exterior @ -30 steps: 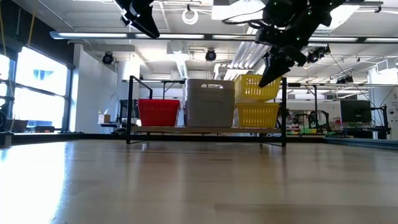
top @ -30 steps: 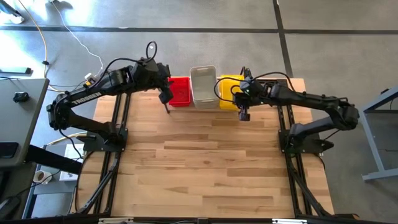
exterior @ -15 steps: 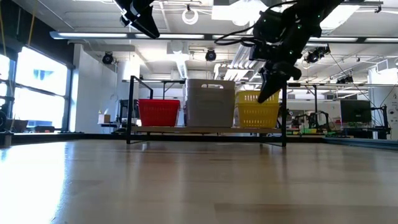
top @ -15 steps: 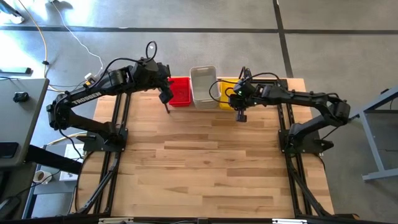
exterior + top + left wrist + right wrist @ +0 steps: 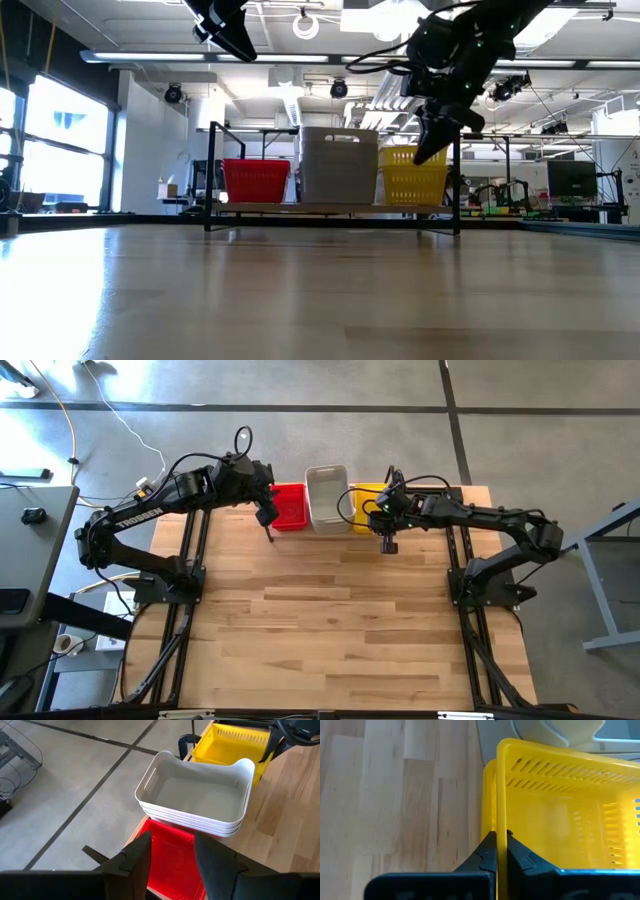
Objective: Stack baskets on shelf by color
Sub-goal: Stack the yellow bin on the top of the other yellow bins on the shelf
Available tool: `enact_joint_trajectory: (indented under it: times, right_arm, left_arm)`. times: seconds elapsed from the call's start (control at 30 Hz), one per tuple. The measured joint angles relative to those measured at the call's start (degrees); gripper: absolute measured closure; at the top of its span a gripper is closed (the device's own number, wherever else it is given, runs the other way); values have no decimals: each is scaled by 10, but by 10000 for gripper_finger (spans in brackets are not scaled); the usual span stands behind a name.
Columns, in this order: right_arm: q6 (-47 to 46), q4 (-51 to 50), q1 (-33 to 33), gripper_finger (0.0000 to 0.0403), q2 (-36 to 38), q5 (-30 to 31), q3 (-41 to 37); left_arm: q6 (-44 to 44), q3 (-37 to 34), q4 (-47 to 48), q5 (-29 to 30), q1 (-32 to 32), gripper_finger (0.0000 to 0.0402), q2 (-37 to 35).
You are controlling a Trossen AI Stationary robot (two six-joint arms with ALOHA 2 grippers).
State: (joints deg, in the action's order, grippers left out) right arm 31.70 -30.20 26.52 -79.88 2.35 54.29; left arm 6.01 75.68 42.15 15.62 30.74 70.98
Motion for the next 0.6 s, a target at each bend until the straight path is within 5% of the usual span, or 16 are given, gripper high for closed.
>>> enact_joint_trajectory:
  times: [0.33, 0.6]
  right_arm:
    - [-32, -7, -5, 343, 1, 5, 4]
    - [-39, -11, -34, 305, 16, 66, 4]
  left_arm:
    - [0, 0, 0, 0, 0, 264, 0]
    - [2, 0, 0, 0, 0, 264, 0]
